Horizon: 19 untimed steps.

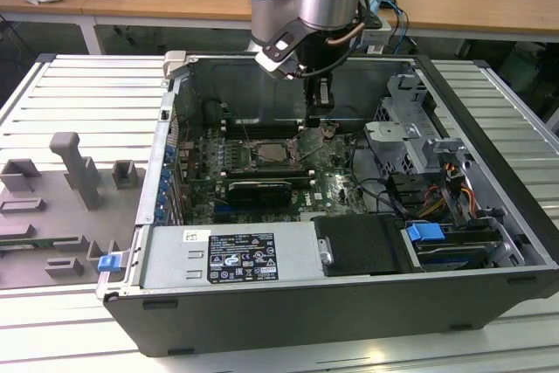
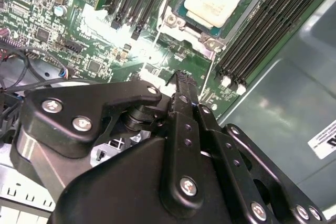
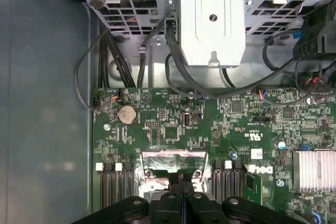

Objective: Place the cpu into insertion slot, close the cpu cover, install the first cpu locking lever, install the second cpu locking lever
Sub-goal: 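Close the cpu cover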

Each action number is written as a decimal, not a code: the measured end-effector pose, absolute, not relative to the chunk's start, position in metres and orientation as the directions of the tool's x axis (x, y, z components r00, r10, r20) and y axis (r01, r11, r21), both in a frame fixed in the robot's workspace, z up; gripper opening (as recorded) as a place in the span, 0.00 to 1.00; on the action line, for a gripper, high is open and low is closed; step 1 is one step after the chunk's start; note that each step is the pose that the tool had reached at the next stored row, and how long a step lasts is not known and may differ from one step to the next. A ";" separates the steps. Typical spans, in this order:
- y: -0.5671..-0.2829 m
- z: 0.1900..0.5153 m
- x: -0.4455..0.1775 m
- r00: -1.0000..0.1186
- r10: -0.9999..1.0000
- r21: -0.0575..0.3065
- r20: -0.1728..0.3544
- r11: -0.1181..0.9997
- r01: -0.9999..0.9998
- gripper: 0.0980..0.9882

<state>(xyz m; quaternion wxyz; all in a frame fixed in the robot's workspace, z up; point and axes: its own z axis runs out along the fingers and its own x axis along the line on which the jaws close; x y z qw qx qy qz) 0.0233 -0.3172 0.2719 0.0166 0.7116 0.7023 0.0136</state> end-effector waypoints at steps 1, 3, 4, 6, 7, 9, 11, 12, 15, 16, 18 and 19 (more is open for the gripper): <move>-0.317 0.272 0.024 0.013 1.000 0.043 -0.004 -0.013 0.999 0.01; -0.317 0.272 0.027 0.013 1.000 0.043 -0.004 -0.013 0.999 0.01; -0.317 0.272 0.027 0.013 1.000 0.043 -0.004 -0.013 0.999 0.01; -0.317 0.271 0.029 0.013 1.000 0.043 -0.005 -0.013 0.999 0.01; -0.317 0.271 0.029 0.013 1.000 0.043 -0.005 -0.013 0.999 0.01; -0.317 0.270 0.030 0.013 1.000 0.043 -0.005 -0.013 0.999 0.01; -0.317 0.270 0.031 0.013 1.000 0.043 -0.006 -0.013 0.999 0.01; -0.317 0.269 0.031 0.013 1.000 0.043 -0.007 -0.013 0.999 0.01; -0.317 0.268 0.034 0.013 1.000 0.043 -0.008 -0.013 0.999 0.01; -0.317 0.268 0.034 0.013 1.000 0.043 -0.008 -0.013 0.999 0.01; -0.317 0.268 0.036 0.013 1.000 0.043 -0.008 -0.013 0.999 0.01; -0.317 0.267 0.037 0.013 1.000 0.043 -0.008 -0.013 0.999 0.01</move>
